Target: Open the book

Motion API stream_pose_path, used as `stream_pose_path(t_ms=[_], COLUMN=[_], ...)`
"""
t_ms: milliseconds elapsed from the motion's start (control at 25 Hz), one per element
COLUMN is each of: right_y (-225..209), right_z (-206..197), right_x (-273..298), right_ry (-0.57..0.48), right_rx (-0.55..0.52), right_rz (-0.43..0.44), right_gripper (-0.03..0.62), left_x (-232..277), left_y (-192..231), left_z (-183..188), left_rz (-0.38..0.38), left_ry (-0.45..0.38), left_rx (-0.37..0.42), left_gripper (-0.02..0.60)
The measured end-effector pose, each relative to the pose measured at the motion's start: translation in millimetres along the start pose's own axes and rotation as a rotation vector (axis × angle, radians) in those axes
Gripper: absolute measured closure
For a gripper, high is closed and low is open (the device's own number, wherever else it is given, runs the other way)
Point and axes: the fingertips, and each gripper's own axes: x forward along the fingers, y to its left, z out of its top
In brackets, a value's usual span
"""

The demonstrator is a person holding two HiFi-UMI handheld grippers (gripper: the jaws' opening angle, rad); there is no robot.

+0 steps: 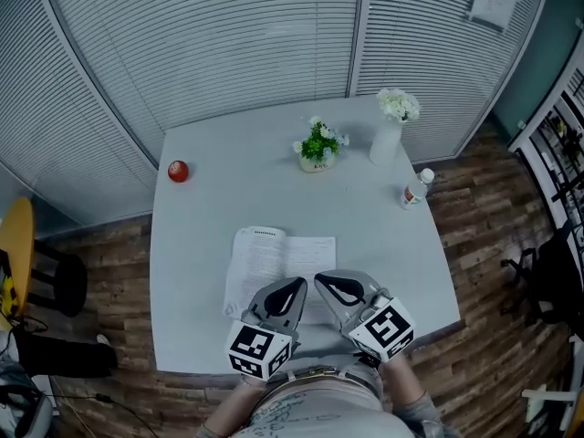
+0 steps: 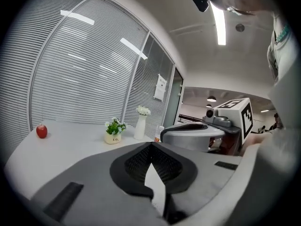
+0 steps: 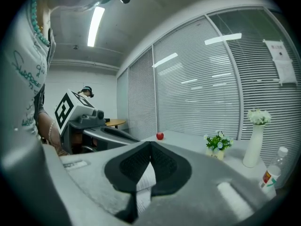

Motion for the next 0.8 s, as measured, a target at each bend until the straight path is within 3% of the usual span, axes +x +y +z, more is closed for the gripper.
stream_pose_path(t_ms=[200,440,800], right_y=[1.2,2.6,11.2], right_z=[-7.2,-13.1,-19.1], right_x=[-4.6,-0.3,9.6], right_ry=[0.012,0.021,0.046], right_rx=[0.009,0.048,0.053], right_rz=[-0.019,-0.035,-0.047], right_gripper=[0.592,0.592,0.592], left_x=[-4.3,-10.6,-12.5], left_y=[-2.0,7.5,8.9], left_z=[-7.2,-9.1,-10.7], left_rz=[-0.002,0.012,-0.02], left_ry=[0.002,-0.003,-0.019], left_rx=[-0.036,-0.022,-0.091], left_gripper=[0.583,0.583,0.583])
